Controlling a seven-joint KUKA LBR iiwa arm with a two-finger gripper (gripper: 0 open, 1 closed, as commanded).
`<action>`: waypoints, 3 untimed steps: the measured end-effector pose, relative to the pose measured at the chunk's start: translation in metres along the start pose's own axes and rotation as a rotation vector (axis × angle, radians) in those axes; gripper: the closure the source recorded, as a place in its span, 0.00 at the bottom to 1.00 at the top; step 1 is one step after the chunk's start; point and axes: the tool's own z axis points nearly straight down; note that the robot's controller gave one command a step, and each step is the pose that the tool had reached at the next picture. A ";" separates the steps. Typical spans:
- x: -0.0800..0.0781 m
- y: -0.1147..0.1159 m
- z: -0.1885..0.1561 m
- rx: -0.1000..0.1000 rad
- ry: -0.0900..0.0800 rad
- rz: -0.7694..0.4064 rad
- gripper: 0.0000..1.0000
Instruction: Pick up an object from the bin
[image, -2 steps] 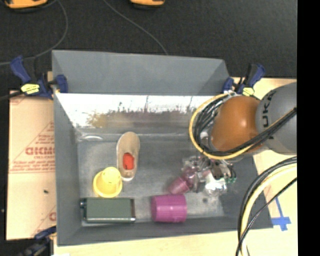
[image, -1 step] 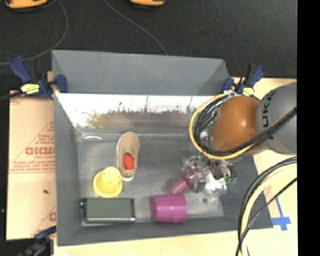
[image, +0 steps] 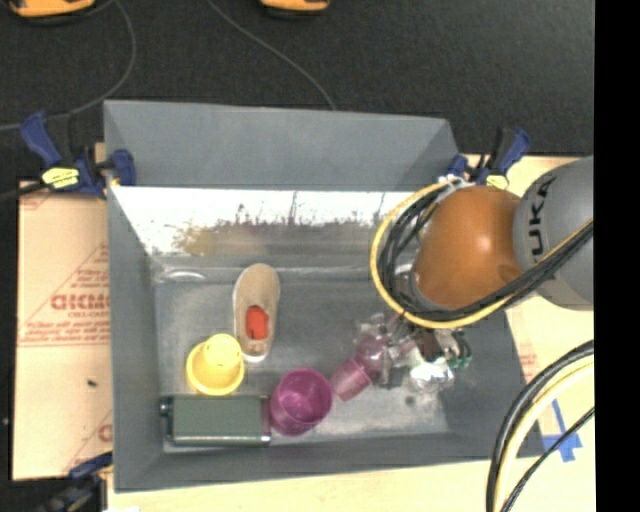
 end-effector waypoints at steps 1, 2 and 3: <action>0.000 0.000 0.000 0.000 0.000 0.000 1.00; 0.002 -0.001 -0.027 0.001 -0.003 -0.057 1.00; -0.019 -0.002 -0.026 0.001 -0.005 -0.061 1.00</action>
Offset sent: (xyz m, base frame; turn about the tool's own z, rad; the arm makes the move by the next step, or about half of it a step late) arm -0.0037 -0.0007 0.0325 -0.0707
